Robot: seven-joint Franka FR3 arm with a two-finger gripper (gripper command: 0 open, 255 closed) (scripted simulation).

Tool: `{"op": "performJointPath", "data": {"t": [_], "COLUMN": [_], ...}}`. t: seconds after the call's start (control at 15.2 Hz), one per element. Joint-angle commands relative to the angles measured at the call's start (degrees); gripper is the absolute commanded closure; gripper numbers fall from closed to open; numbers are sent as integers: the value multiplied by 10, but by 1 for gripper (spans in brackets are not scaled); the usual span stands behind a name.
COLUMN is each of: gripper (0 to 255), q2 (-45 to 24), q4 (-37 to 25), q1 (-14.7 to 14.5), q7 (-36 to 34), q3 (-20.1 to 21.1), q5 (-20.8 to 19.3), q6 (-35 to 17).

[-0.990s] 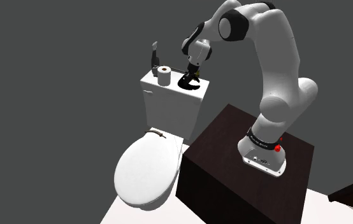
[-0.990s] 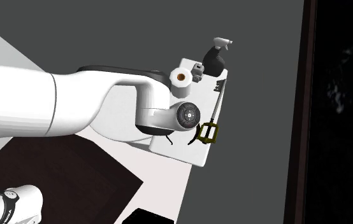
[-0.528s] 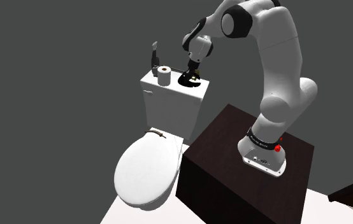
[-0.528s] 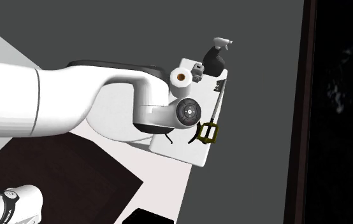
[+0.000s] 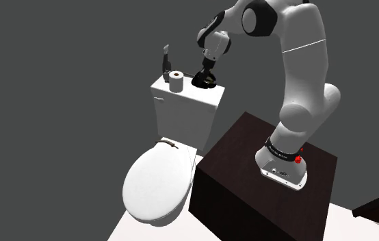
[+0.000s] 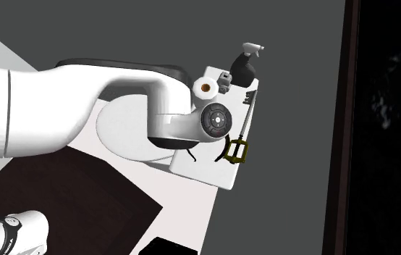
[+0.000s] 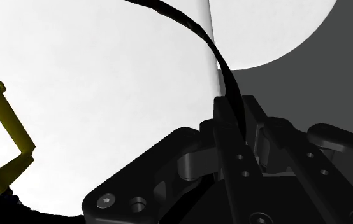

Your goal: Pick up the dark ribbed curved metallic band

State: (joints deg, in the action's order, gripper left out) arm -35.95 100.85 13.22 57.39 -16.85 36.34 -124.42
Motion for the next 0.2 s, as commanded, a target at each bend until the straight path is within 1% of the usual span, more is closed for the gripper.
{"op": "performJointPath", "data": {"t": [0.0,0.13], "gripper": [255,255], "q2": [12,12], "q4": [1,1], "q1": [-2,-2], "q7": [-6,-6], "q3": [-4,-4], "q5": [-6,-6], "q6": [9,10]}}
